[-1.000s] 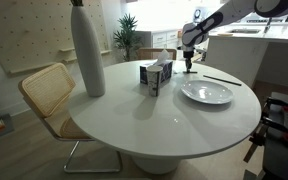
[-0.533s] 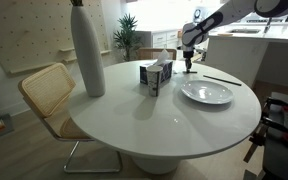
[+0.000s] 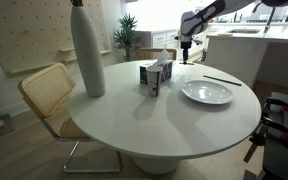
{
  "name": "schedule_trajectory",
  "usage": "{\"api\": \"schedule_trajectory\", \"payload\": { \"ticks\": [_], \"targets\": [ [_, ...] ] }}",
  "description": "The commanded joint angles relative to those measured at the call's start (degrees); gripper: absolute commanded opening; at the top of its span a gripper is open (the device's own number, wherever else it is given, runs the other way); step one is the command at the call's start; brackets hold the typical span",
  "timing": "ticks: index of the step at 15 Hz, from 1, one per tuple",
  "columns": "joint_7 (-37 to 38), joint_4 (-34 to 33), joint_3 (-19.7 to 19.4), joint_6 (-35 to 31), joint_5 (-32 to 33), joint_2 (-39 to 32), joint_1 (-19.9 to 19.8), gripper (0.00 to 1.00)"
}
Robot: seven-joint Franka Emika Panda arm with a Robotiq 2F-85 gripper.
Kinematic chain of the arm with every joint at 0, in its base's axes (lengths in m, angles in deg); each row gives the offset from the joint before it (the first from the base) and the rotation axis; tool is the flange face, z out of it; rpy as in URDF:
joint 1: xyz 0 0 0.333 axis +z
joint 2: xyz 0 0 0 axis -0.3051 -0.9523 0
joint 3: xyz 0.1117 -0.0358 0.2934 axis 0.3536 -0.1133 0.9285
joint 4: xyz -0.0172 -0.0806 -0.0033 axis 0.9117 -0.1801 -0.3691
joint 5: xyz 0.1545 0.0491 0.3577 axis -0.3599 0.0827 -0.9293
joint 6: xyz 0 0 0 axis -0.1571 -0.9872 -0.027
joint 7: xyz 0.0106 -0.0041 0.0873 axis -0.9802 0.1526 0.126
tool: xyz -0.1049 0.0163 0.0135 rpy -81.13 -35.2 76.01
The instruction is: Pick up the spoon and place it to the right side of the white plate. Pick up the cup and place it to the left side of the white plate.
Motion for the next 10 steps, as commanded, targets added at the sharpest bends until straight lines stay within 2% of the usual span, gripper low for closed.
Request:
{"api": "schedule_trajectory", "payload": {
  "ticks": [1,6,10],
  "targets": [
    [9.0,11.2,-1.9,0.6,0.9,10.5,3.8,0.03],
    [24.6,24.2,-2.1,-0.3,2.2,20.3,8.5,0.03],
    [33.7,31.5,-1.8,0.5,0.3,25.4,9.4,0.03]
  ]
}}
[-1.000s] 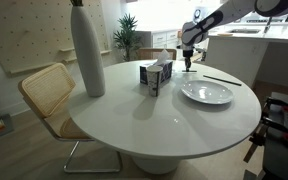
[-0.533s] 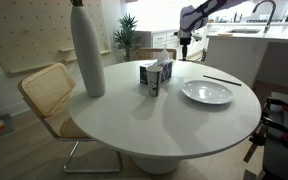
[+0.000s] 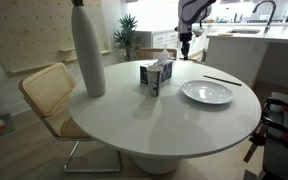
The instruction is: Pick up the spoon and place it to the right side of the white plate. Pick up the cup and place it to the left side of the white plate.
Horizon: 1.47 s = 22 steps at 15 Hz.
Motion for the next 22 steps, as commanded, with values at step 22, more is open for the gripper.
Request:
{"api": "schedule_trajectory", "payload": {
  "ticks": [22],
  "targets": [
    [10.8,33.6,-3.7,-1.8,-3.8,21.8,-3.1,0.03]
  ]
}}
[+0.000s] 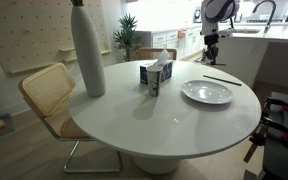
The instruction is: Pick up the spoon and place it to the right side of the white plate. Pick up the cup and place it to the left side of the white plate.
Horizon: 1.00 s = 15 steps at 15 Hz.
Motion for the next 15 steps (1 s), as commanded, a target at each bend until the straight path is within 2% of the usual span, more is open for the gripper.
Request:
{"api": "schedule_trajectory", "payload": {
  "ticks": [1,7,12,15],
  "targets": [
    [0.7,7.1,-1.1,-2.6,-1.3,5.6,-0.3,0.03],
    [-1.2,12.8,-3.4,-5.3,-0.7,9.9,-1.3,0.03],
    [-5.7,16.1,-4.9,-12.0,4.8,10.0,-1.9,0.03],
    [-7.3,17.4,-5.1,-14.4,5.9,9.5,-2.0,0.03]
  ]
}}
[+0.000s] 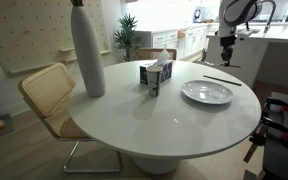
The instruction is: Pick up the spoon and place it to the right side of the white plate. Pick up the cup and place it to the left side of the white plate.
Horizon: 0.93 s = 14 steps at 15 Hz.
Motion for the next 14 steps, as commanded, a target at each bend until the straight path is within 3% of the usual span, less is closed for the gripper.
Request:
{"api": "schedule_trajectory", "payload": {
  "ticks": [1,14],
  "targets": [
    [-2.1,3.1,0.0,-3.5,1.2,1.4,-0.2,0.03],
    [-2.0,6.8,2.3,-9.4,-3.3,-2.4,-0.2,0.03]
  ]
}}
